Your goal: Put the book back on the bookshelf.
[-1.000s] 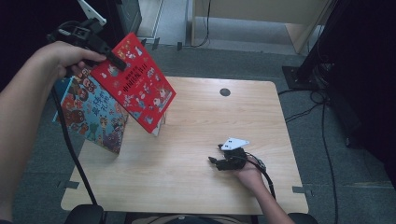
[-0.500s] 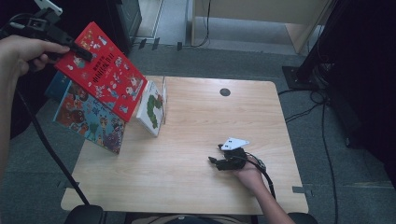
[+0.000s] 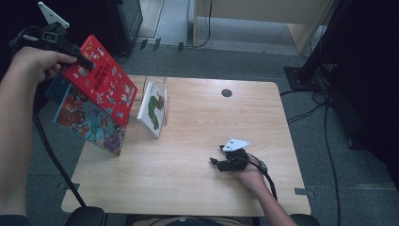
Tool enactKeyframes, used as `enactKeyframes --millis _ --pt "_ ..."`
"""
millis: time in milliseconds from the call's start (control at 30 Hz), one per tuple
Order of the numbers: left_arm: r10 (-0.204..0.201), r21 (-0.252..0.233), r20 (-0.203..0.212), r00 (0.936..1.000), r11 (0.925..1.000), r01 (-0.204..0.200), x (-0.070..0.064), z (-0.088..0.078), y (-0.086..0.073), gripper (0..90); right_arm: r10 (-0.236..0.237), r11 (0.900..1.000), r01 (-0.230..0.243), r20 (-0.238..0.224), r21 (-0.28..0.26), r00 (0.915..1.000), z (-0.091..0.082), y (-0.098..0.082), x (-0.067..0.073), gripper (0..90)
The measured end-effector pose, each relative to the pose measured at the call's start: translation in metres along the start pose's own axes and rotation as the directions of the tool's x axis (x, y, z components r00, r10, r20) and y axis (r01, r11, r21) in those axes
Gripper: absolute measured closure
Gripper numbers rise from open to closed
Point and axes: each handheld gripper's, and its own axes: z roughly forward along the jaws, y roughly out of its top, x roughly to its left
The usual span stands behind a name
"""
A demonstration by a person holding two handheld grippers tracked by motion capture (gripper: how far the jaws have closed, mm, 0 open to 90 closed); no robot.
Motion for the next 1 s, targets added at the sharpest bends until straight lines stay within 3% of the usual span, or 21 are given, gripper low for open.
enactKeyframes --millis 433,533,733,1000 --pt "-0.047 0.017 -0.03 0.9984 0.9987 0.047 0.003 0.059 0.011 79.1 0.002 1.0 -0.002 0.001 -0.002 1.0 0.0 0.0 0.0 32.5" --pt "-0.052 0.01 -0.046 0.9976 0.9986 0.053 0.005 0.066 0.012 78.9 0.0 1.0 0.0 0.001 -0.003 1.0 0.001 0.0 0.0 32.5" --pt "-0.067 0.001 -0.036 0.9971 0.9978 0.067 0.007 0.084 0.013 78.8 0.002 1.0 -0.002 0.001 -0.003 1.0 0.001 0.0 0.0 32.6" --pt "-0.061 -0.015 -0.032 0.9976 0.9981 0.06 0.006 0.087 0.015 78.6 0.002 1.0 -0.002 0.001 -0.003 1.0 0.001 0.001 0.0 32.7"
